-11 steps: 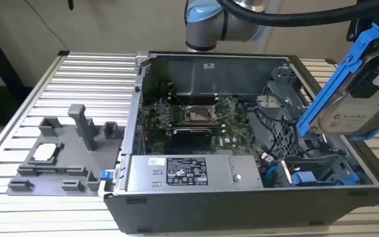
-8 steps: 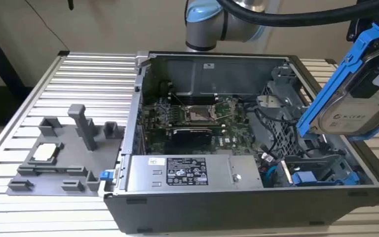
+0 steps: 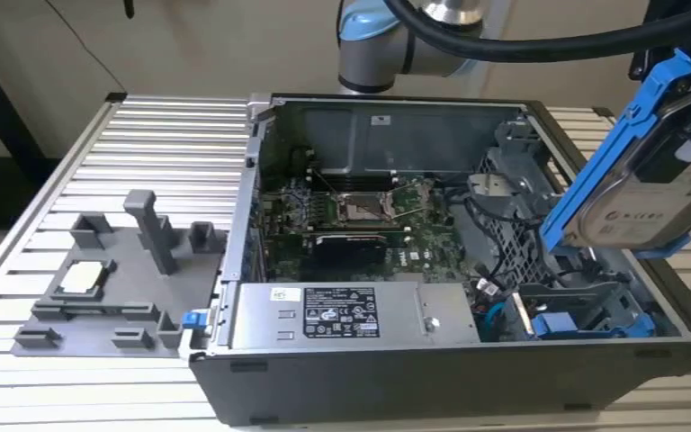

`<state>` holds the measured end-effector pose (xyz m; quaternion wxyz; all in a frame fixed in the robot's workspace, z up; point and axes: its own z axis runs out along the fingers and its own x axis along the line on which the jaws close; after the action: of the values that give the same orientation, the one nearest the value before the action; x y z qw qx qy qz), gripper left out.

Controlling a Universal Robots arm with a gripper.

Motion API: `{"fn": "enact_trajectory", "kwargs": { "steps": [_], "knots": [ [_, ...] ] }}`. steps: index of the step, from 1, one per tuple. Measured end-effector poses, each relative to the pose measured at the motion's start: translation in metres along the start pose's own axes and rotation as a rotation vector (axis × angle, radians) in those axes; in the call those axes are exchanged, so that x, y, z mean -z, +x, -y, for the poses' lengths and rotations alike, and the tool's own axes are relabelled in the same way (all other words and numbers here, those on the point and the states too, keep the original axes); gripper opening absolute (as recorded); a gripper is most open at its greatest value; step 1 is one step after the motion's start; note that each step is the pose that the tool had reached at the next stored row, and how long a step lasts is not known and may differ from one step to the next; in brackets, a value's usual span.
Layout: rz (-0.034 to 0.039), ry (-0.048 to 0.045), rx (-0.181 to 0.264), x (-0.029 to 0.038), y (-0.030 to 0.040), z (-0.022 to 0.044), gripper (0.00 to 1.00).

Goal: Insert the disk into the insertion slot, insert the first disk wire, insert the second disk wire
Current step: 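Insert the disk into the insertion slot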

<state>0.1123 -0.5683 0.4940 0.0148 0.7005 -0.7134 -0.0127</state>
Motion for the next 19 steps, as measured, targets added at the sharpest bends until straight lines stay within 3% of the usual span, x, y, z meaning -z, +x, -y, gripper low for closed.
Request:
{"fn": "enact_trajectory", "kwargs": {
  "steps": [9, 19],
  "knots": [
    [0.0000, 0.0010, 0.001, -0.0091, 0.0000, 0.0004, 0.33],
    [-0.0019, 0.0068, 0.006, -0.0263, -0.0001, 0.0013, 0.33]
  ]
}}
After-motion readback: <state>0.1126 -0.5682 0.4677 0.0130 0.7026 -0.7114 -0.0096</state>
